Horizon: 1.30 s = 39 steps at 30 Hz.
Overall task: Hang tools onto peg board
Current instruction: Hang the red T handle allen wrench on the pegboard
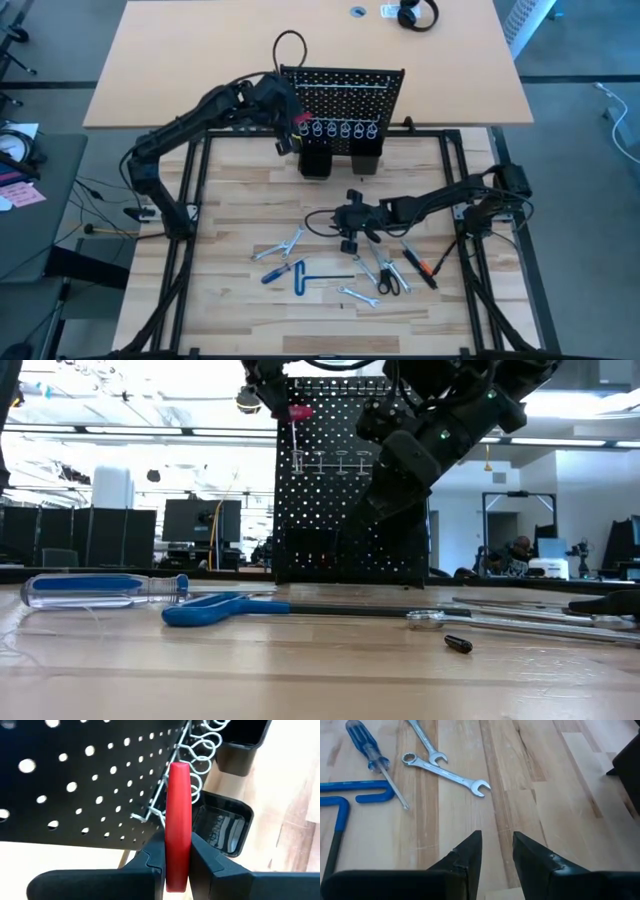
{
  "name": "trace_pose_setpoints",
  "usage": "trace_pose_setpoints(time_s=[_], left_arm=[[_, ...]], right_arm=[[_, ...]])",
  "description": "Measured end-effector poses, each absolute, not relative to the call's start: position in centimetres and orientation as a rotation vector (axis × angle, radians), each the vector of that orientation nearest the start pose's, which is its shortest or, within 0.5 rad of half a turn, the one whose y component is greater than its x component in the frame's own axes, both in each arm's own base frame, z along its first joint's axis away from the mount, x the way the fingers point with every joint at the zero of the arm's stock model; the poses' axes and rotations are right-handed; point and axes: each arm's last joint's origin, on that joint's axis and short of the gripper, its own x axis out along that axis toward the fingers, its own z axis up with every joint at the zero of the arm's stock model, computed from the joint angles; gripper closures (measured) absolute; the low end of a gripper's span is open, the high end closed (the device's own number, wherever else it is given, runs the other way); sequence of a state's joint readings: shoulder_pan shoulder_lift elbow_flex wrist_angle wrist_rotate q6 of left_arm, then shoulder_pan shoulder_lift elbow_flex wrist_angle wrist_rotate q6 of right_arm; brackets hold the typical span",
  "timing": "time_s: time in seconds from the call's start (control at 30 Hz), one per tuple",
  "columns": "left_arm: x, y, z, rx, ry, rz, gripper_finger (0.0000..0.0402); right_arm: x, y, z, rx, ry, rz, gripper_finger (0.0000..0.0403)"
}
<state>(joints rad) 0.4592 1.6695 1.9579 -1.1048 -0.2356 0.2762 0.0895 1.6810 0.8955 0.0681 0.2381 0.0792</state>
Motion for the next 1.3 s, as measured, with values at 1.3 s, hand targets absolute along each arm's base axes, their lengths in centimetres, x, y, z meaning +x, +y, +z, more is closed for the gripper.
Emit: trace_pose_setpoints(time_s=[1.3], left_arm=[[31.0, 18.9, 38.7, -0.015, 0.952, 0.431, 0.034]], right_arm=[[33.8, 2.3, 17.4, -0.037, 0.681, -0.169, 0.0285]])
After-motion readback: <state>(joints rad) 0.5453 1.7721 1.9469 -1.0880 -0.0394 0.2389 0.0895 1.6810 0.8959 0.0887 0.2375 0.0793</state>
